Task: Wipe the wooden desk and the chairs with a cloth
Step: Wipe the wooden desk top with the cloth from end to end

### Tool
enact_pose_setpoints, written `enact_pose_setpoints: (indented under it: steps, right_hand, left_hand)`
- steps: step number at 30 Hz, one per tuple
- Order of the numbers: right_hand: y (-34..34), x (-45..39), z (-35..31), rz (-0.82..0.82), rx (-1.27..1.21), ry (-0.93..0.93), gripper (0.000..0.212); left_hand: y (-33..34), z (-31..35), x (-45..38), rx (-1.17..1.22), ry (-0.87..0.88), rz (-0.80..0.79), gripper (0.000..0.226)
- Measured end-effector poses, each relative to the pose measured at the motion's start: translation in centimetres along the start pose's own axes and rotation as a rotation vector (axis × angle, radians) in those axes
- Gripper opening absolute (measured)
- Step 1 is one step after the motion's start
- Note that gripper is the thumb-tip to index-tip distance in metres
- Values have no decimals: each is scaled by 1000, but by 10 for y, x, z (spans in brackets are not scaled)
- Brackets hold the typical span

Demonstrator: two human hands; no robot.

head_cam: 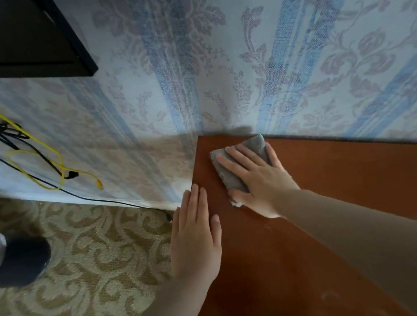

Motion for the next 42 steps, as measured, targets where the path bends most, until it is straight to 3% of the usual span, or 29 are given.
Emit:
enact_pose_setpoints:
  steps: [6,11,13,16,21,25,27,30,33,35,40,42]
  right_hand:
    - [6,-46,-25,120,-113,155,69]
    - [11,-15,-19,-1,-23,-245,64]
    - [7,3,5,-38,4,-315,62]
    - [2,4,26,36,-12,-107,55]
    - [6,-39,-22,144,-137,174,53]
    - [8,-8,-14,-40,-55,-165,62]
    - [3,11,14,-96,-25,-249,63]
    - [-3,4,36,-21,-60,-56,59]
    - [3,-28,8,124,-125,157,55]
    - [9,-37,-15,191,-165,203,56]
    - [11,11,6,49,-179,-185,53]
    - [6,19,30,53,-133,-163,49]
  left_hand:
    - [5,-1,3,-23,41,52,55]
    - [7,-3,5,48,26,69,58]
    - [7,-2,6,60,28,70,57]
    - [5,1,5,41,29,74,56]
    - [5,3,4,-51,79,105,52]
    - [4,2,5,-40,79,104,51]
    - [2,3,5,-42,89,96,52]
    - [2,6,7,-43,143,87,51]
    - [3,6,7,-27,153,94,50]
    - [5,4,6,-16,131,97,50]
    - [6,5,7,-21,112,81,52]
    - [5,4,7,-7,107,78,52]
Point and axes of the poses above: each hand's wrist, its own x-axis away from the middle knuckle, its own y-axis out of the palm, z = x × y, the point moved 1 cm from there along -x, towards the middle knuckle, and after that the axes turned 6 degrees about -x, right-handed, at the moved point
